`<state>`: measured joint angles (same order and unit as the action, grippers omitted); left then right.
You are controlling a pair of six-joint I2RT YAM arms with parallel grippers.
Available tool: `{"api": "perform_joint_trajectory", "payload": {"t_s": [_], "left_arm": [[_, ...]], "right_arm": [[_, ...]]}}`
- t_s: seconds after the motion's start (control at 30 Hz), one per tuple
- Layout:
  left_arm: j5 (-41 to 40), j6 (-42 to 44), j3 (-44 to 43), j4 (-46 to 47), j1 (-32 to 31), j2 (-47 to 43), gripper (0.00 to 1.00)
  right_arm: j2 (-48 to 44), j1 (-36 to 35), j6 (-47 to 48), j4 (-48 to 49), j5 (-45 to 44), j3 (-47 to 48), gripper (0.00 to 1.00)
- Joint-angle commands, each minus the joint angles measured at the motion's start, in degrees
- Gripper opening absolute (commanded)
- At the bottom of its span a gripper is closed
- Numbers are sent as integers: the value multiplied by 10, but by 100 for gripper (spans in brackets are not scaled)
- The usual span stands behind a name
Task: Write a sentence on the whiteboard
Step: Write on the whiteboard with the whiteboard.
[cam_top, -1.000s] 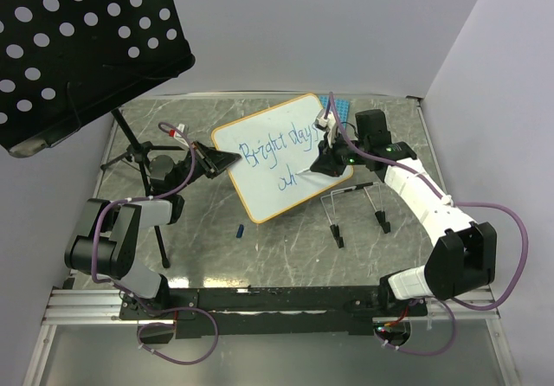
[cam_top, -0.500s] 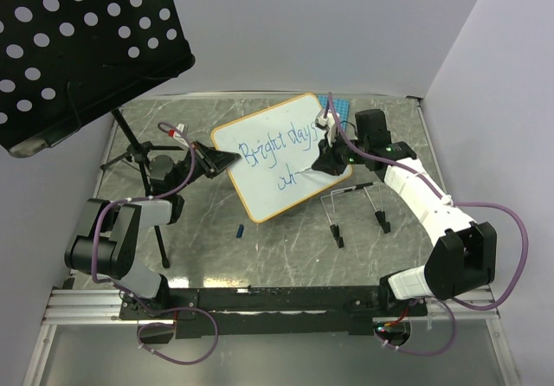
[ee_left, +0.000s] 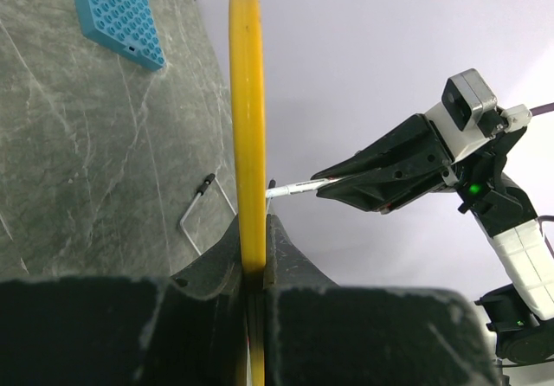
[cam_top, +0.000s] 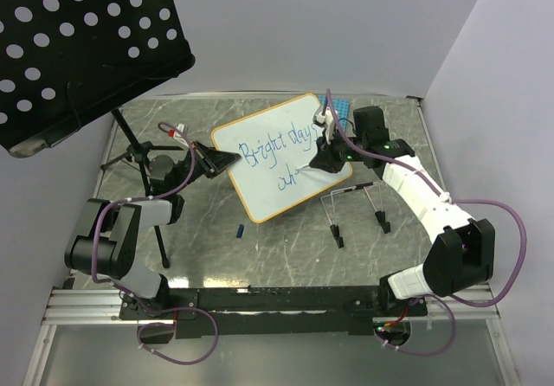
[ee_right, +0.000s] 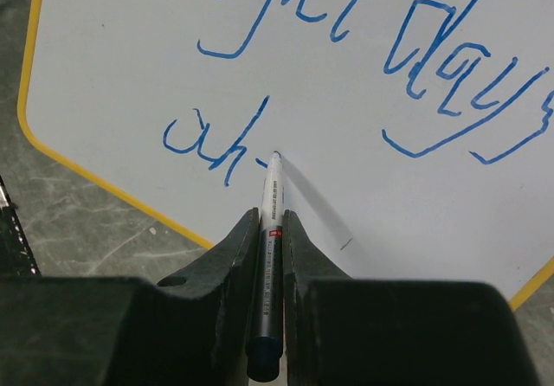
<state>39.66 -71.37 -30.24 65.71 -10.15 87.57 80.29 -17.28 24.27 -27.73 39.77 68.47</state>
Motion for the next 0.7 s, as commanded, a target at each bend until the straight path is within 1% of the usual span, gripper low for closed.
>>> {"api": "perform_joint_trajectory", "payload": {"t_s": [0.0,0.33,0.67], "left_arm": [[2,-37,-34,259,0,-21,1],[2,-31,-35,252,0,-23,1],[3,-30,-37,249,0,-25,1]], "right_arm": [[8,-9,1,5,15,23,0],[-7,-11,31,-30,28,0,0],[-36,-7,39,-38,0,-33,0]]}}
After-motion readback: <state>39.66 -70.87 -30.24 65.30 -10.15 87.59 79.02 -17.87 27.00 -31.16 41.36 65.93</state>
